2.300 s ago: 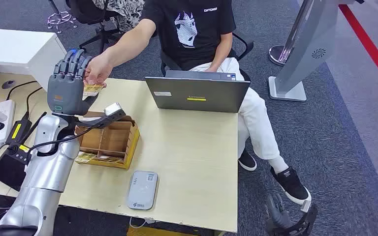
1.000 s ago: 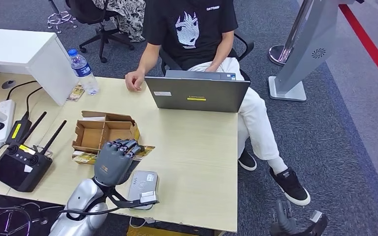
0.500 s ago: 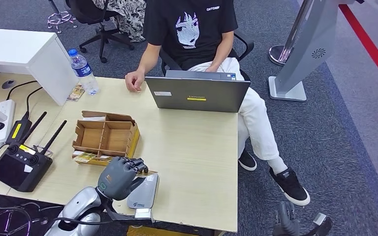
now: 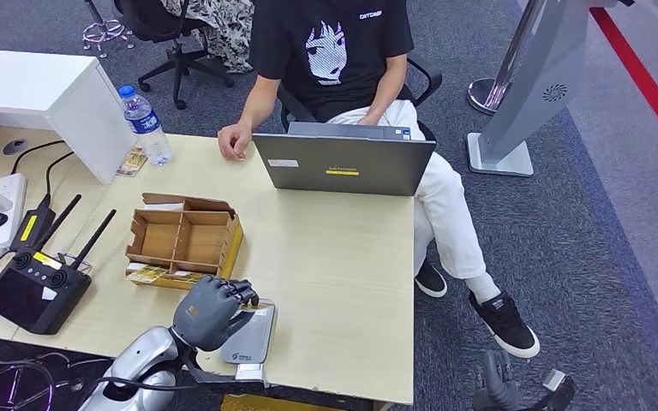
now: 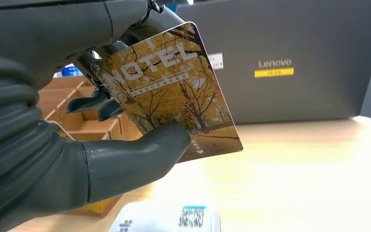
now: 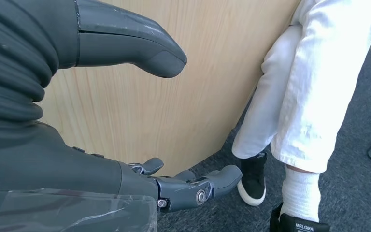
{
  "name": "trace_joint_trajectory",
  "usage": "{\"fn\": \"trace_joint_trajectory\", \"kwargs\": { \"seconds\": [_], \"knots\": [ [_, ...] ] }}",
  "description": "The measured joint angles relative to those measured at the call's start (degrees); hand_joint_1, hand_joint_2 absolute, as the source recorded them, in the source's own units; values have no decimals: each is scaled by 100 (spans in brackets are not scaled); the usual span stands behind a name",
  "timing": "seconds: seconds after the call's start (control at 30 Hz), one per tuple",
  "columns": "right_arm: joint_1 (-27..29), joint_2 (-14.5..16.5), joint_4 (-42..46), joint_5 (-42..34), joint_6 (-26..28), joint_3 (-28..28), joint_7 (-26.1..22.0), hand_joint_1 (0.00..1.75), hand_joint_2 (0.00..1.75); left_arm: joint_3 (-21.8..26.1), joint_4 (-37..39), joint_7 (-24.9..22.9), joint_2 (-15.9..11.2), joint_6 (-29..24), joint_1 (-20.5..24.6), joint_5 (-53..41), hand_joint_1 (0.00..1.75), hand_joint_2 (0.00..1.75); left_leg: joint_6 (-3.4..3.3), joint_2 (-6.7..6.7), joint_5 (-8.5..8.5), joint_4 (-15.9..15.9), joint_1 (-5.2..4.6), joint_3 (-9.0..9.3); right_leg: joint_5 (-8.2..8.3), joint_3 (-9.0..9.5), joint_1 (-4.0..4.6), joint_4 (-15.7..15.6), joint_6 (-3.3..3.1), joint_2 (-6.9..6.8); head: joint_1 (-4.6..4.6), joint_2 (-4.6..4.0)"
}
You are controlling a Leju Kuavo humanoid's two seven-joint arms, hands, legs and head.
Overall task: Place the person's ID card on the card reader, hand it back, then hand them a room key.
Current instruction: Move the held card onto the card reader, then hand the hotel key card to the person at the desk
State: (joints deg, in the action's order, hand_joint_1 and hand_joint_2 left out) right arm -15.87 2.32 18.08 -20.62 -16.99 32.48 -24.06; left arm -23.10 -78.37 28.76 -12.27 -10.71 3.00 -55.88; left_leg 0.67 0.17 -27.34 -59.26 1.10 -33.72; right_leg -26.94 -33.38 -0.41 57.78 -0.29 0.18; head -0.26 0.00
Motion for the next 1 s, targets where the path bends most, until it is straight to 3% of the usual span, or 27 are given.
{"fn": "trace_joint_trajectory", "kwargs": {
  "seconds": [0.67,1.0],
  "knots": [
    [-103,2,-2,106,-26,2,102,0,175,-366,1121,9,102,192,547,24,175,175,0,-5,1,0,0,0,1,2,0,0,1,-4,0,0],
    [-107,2,-3,199,-27,1,102,0,175,-379,1120,-221,145,-301,1040,-76,175,175,-1,-10,8,-1,0,-1,4,2,0,2,2,-9,-1,0]
  ]
}}
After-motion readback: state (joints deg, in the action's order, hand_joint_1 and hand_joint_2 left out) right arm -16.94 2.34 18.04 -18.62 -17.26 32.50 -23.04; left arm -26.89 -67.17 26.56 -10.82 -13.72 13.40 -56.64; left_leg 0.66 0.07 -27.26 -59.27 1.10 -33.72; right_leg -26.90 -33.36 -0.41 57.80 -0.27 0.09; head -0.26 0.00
